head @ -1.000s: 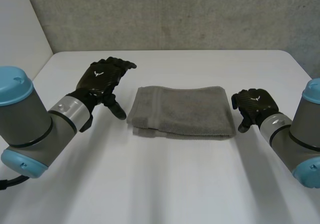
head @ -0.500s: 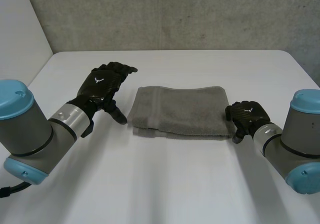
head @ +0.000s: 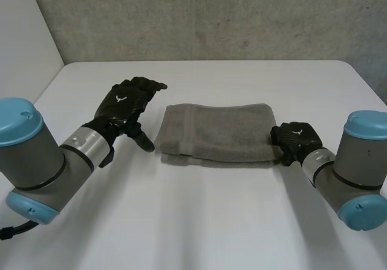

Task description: Fold the towel.

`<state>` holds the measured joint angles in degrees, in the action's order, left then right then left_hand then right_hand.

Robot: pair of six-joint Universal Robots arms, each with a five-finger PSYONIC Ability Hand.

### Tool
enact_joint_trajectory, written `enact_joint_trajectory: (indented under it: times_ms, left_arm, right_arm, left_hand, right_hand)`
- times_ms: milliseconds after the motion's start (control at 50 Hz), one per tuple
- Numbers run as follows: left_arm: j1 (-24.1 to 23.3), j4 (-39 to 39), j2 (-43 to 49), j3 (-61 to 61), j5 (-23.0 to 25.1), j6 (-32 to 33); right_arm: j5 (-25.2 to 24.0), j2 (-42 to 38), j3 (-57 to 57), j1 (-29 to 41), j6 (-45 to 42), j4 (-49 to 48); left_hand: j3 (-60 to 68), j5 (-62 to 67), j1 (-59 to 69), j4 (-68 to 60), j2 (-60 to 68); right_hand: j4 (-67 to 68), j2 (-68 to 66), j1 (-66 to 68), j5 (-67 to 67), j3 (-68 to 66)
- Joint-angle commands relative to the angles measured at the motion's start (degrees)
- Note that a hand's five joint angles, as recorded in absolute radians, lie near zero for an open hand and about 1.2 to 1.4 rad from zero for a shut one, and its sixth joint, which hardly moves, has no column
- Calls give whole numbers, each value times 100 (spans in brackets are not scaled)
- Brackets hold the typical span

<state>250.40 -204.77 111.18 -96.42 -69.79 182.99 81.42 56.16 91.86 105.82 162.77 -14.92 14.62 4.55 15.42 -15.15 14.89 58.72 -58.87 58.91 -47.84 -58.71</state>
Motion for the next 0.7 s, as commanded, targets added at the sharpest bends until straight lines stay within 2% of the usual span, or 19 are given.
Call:
enact_joint_trajectory:
  times_ms: [20,180,360,400,440,460,560,700]
  left_arm:
    - [-9,-2,0,-17,0,8]
    - [-9,-2,-27,-35,9,8]
    - [17,-2,-97,211,0,8]
    - [26,-2,-97,342,0,-9]
    - [52,-2,-97,448,-9,-18]
    - [53,-2,-97,448,-9,-18]
    - [61,-2,-1,782,-26,-27]
    - [61,-11,202,1081,-79,-27]
  right_arm:
    - [6,-52,-107,17,228,24]
    - [15,71,-221,-88,228,253]
    - [-337,220,-1258,-62,246,982]
    - [-328,115,-1774,279,307,1140]
    - [-319,-156,-2371,963,343,1298]
    - [-319,-158,-2374,966,343,1299]
    - [-319,-1105,-3804,2274,360,1764]
    - [-240,-2083,-4897,2883,360,1817]
  left_hand:
    - [-322,-316,-403,376,-350]
    - [-322,-316,-403,376,-350]
    - [-322,-316,-403,376,-350]
    - [-322,-316,-403,376,-350]
    - [-322,-316,-403,376,-350]
    - [-322,-316,-403,376,-350]
    - [-322,-316,-403,376,-350]
    - [-322,-316,-403,376,-350]
  right_hand:
    - [1899,-1883,1880,-1987,-1899]
    - [2128,-2113,2109,-2216,-2129]
    - [2128,-2113,2109,-2216,-2129]
    - [2128,-2113,2109,-2216,-2129]
    - [2128,-2113,2109,-2216,-2129]
    - [2128,-2113,2109,-2216,-2129]
    - [2128,-2113,2109,-2216,-2129]
    - [2128,-2113,2109,-2216,-2129]
